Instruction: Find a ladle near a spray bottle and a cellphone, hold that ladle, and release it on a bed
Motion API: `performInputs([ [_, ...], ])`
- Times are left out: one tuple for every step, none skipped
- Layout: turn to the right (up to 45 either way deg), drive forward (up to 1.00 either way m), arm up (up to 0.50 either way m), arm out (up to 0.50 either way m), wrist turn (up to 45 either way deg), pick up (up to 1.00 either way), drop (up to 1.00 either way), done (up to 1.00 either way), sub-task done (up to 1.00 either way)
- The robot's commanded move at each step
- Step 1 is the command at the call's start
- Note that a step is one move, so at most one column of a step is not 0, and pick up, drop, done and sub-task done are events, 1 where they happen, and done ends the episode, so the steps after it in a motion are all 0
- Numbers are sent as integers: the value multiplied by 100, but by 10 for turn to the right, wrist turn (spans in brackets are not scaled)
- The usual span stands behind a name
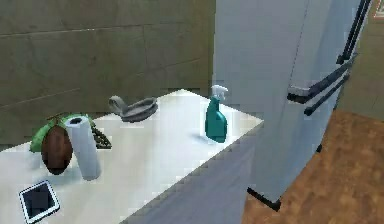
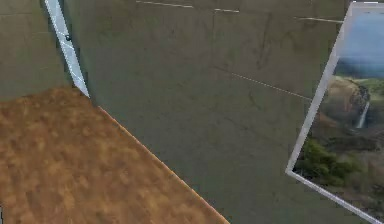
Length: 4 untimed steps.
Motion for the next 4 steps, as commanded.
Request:
performInputs([
  [-450,0,0,0,0,0,0,0,0],
  [-450,0,0,0,0,0,0,0,0],
  [-120,0,0,0,0,0,0,0,0],
  [450,0,0,0,0,0,0,0,0],
])
